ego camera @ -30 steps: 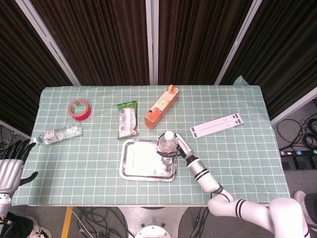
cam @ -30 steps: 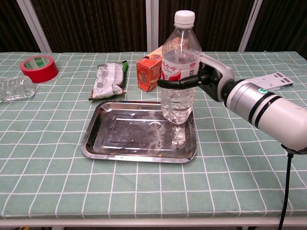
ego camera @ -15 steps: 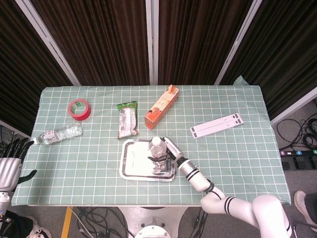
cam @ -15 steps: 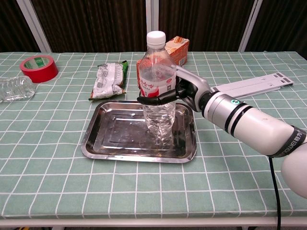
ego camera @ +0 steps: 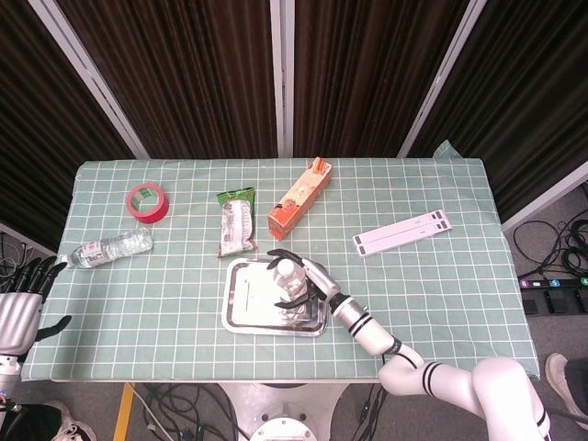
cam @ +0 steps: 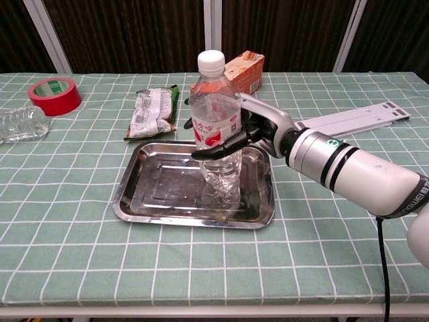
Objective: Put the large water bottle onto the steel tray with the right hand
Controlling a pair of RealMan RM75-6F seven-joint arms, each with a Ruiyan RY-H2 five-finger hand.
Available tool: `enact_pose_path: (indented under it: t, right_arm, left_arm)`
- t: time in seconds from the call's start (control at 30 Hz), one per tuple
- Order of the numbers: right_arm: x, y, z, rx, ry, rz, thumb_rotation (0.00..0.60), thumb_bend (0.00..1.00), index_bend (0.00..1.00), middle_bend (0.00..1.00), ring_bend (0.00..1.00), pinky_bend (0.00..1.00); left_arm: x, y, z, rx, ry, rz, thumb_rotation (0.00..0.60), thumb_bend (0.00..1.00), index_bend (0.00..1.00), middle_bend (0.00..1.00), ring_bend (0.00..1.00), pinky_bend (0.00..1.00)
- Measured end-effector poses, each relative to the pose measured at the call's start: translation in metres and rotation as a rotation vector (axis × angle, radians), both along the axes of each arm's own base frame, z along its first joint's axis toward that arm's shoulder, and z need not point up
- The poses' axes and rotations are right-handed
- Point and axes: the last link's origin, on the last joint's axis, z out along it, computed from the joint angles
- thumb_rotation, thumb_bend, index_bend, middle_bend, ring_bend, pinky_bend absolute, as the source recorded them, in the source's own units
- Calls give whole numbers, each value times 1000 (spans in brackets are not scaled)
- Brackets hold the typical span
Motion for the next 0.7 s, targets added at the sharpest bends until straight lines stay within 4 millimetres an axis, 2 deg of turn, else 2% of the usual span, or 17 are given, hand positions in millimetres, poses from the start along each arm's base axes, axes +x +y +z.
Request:
enact_pose_path:
  t: [0.23,0.37,0.57,0.7]
  right_arm:
    - [-7,1,13,2,23,18,600,0,0,68,0,67]
    - [-15,3,25,4,53,27,600,0,0,38,0,46]
    - [-40,8,61,-12,140,41,600,0,0,26,0,37]
    - [-64,11,98,-46,261,53,600,27,0,37,0,36]
  left_arm:
    - [2,0,-4,-7,0,-5,600,189,181,186,96,152]
    - [5,0,-7,-12,2,-11,600,190,181,186,96,152]
    - [8,-1,-9,-16,7,-12,600,189,181,186,96,152]
    - [11,-2,-10,-20,11,-13,600,190,181,186,96,152]
